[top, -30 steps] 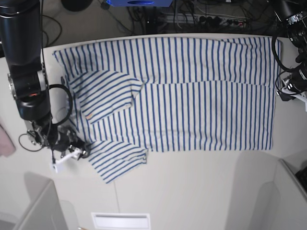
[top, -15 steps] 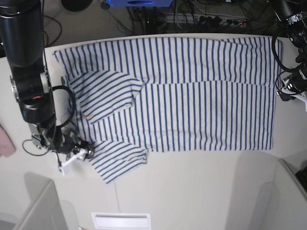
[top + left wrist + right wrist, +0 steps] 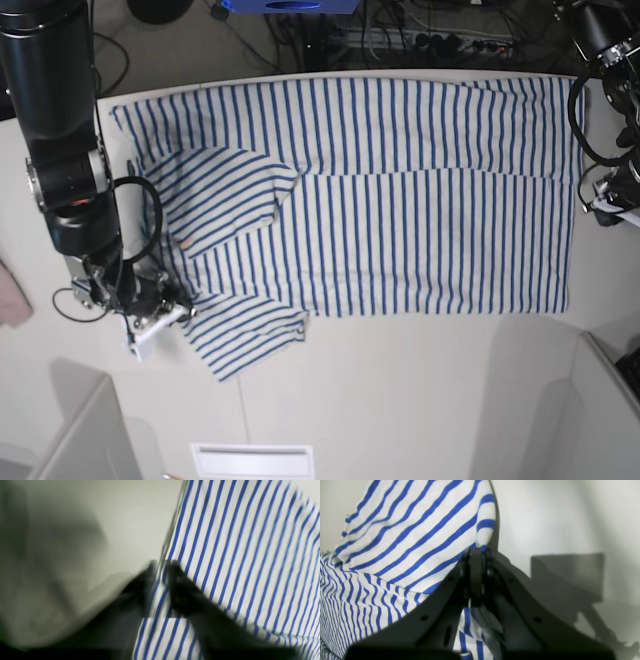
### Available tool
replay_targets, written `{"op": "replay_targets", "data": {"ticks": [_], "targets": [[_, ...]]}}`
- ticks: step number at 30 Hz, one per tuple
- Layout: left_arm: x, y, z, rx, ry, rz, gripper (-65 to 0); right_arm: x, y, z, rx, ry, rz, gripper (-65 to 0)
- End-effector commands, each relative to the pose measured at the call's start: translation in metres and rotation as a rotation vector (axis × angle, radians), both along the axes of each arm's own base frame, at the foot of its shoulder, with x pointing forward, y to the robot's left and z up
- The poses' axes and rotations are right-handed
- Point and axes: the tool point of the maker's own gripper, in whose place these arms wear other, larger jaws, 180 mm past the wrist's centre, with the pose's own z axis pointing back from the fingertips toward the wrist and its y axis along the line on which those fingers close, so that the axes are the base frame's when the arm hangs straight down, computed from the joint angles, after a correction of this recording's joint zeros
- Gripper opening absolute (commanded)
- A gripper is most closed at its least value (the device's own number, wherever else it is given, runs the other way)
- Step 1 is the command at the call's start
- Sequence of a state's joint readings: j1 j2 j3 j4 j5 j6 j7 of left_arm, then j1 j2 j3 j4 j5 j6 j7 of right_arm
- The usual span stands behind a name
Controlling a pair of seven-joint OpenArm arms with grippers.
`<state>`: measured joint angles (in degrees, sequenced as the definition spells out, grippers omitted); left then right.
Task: Fold the T-shirt properly
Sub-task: 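Move both grippers to the shirt's hem corners and grasp them, then lift the hem corners and fold them toward the collar edge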
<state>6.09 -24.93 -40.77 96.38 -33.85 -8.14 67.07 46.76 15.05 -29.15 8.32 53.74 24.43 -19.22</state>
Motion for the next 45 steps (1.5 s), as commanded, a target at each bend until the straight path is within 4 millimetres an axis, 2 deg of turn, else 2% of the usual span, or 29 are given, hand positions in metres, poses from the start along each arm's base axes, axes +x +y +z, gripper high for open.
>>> {"op": "replay_targets", "data": {"ticks": [1, 4, 6, 11, 15, 17, 21, 25, 27, 28, 32, 36, 45], "targets": [[0.011, 0.008, 0.019, 0.043, -0.049, -0.001, -34.7, 0.020, -0.005, 0.022, -0.001, -0.060, -0.012, -65.0], [0.033, 0.013, 0.030, 0.016, -0.103, 0.022, -13.0, 0.020, -0.005, 0.022, -0.001, -0.060, -0.012, -65.0], [0.048, 0.018, 0.028, -0.033, -0.122, 0.050, -5.4, 0.020, -0.004, 0.022, 0.000, -0.060, -0.011, -65.0], [0.109, 0.002, -0.002, -0.165, -0.111, 0.035, -4.3, 0.021, -0.004, 0.023, 0.000, -0.063, -0.011, -65.0], [0.148, 0.015, -0.025, -0.126, -0.126, 0.046, -4.3, 0.021, -0.004, 0.023, 0.000, -0.061, -0.009, -65.0], [0.158, 0.021, -0.036, -0.115, -0.106, 0.061, -4.3, 0.021, -0.004, 0.023, 0.000, -0.061, -0.009, -65.0], [0.172, 0.038, -0.044, -0.077, -0.124, 0.108, -4.3, 0.021, -0.006, 0.023, -0.002, -0.061, -0.012, -65.0], [0.182, 0.039, -0.048, -0.022, -0.124, 0.099, -4.3, 0.020, -0.008, 0.023, -0.004, -0.059, -0.014, -65.0], [0.181, 0.038, -0.055, -0.001, -0.105, 0.089, -4.1, 0.020, -0.006, 0.023, -0.002, -0.059, -0.012, -65.0], [0.180, 0.037, -0.059, -0.001, -0.098, 0.089, -3.9, 0.020, -0.006, 0.023, -0.002, -0.059, -0.012, -65.0], [0.187, 0.012, -0.073, -0.019, -0.100, 0.059, -3.6, 0.020, -0.006, 0.023, -0.002, -0.059, -0.012, -65.0], [0.187, -0.001, -0.082, -0.033, -0.092, 0.044, -3.8, 0.020, -0.010, 0.023, -0.006, -0.059, -0.016, -65.0], [0.186, -0.001, -0.083, -0.043, -0.095, 0.054, -4.4, 0.020, -0.011, 0.023, -0.007, -0.059, -0.017, -65.0]]}}
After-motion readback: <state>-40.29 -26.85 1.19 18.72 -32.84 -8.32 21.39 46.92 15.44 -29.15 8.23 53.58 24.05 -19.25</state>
